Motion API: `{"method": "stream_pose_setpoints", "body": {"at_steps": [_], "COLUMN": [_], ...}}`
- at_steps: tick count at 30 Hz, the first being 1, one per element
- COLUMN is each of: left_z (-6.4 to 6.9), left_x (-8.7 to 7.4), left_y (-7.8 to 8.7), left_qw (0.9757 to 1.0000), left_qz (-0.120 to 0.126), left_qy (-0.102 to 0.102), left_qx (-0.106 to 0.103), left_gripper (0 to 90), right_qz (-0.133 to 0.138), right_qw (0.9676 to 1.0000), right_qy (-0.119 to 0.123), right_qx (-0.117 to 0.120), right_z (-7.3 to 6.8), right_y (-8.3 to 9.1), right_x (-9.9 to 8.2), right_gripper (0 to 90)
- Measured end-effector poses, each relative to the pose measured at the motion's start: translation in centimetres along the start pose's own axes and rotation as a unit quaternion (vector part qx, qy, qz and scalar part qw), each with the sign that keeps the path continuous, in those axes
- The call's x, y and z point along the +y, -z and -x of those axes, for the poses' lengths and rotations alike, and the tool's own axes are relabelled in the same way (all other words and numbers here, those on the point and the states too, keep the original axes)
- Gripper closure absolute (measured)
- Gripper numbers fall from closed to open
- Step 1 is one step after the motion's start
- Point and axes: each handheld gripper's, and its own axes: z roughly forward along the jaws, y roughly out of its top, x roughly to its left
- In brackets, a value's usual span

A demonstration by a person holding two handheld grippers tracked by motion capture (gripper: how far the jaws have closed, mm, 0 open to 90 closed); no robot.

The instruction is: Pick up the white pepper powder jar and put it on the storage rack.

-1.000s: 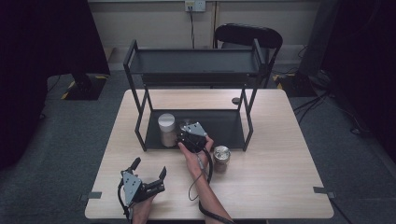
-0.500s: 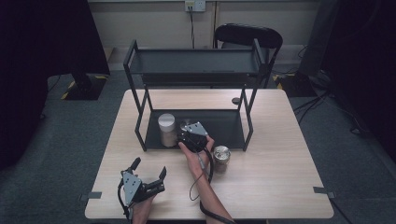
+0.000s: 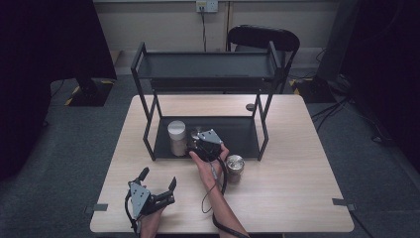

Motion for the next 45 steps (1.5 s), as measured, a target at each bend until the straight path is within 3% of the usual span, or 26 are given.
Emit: {"method": "stream_pose_setpoints", "body": {"at_steps": [7,11,23,26,45], "left_z": [0.0,0.0,0.0,0.0,0.0], "left_x": [0.0,0.0,0.0,0.0,0.0], "left_y": [0.0,0.0,0.0,0.0,0.0], "left_qw": [1.0,1.0,1.0,1.0,1.0], "left_qz": [0.0,0.0,0.0,0.0,0.0], "left_qy": [0.0,0.0,0.0,0.0,0.001], "left_qx": [0.0,0.0,0.0,0.0,0.001], "left_gripper": [0.1,0.1,0.1,0.1,0.1], "right_qz": [0.002,0.01,0.022,0.031,0.073], "right_qw": [0.9999,0.9999,0.9997,0.9993,0.9971], "right_qy": [0.0,-0.009,-0.008,-0.019,-0.009], "right_qx": [-0.011,-0.005,0.001,0.006,0.017], "right_z": [-0.4,-0.3,-0.3,-0.2,-0.7], "right_y": [0.2,0.4,1.2,1.5,4.2], "right_x": [0.1,0.0,0.3,0.5,1.8], "right_gripper": [0.4,0.5,0.6,0.6,0.4]}}
